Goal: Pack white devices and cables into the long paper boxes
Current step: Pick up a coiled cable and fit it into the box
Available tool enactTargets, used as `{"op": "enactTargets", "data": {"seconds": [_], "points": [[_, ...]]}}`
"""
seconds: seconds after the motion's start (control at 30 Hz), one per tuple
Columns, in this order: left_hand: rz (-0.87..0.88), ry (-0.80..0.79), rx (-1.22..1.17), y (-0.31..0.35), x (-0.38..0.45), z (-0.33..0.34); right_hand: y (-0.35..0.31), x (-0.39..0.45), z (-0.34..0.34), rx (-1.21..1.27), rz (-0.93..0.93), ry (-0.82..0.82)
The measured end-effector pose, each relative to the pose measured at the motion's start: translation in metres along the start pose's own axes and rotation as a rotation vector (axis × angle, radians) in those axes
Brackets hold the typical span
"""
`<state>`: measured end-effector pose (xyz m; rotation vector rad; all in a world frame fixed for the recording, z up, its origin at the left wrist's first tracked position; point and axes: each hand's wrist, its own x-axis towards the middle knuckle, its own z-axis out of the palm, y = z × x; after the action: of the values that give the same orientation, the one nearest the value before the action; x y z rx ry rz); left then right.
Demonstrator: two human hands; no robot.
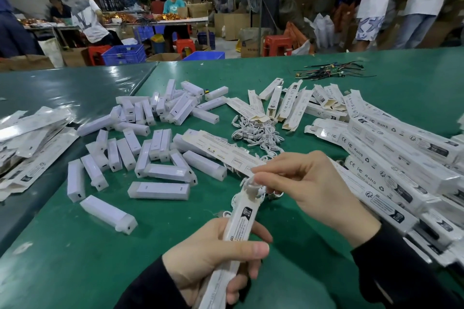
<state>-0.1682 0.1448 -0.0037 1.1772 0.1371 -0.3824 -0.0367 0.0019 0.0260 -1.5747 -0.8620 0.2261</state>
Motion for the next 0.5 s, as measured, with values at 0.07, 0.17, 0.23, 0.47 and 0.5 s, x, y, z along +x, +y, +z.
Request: {"op": "enactTargets", "data": {"seconds": [0.07, 0.17, 0.23, 0.47, 0.5], "points": [[-0.013, -0.016, 0.024, 0.000, 0.000, -0.001, -0.001, -0.001, -0.001, -0.049, -0.003, -0.076], [-0.021, -0.046, 0.035, 0.000, 0.000, 0.000, -0.004, -0.001, -0.008, -0.084, 0.009, -0.162], [-0.016, -0.044, 0.030, -0.001, 0.001, 0.000, -0.005, 0.000, -0.014, -0.076, 0.014, -0.170], [-0.027, -0.099, 0.099, -0.004, 0.003, 0.001, -0.003, -0.001, -0.018, -0.091, 0.102, -0.311], [-0.025, -0.106, 0.094, -0.005, 0.004, 0.001, -0.002, 0.000, -0.016, -0.082, 0.103, -0.304]]}}
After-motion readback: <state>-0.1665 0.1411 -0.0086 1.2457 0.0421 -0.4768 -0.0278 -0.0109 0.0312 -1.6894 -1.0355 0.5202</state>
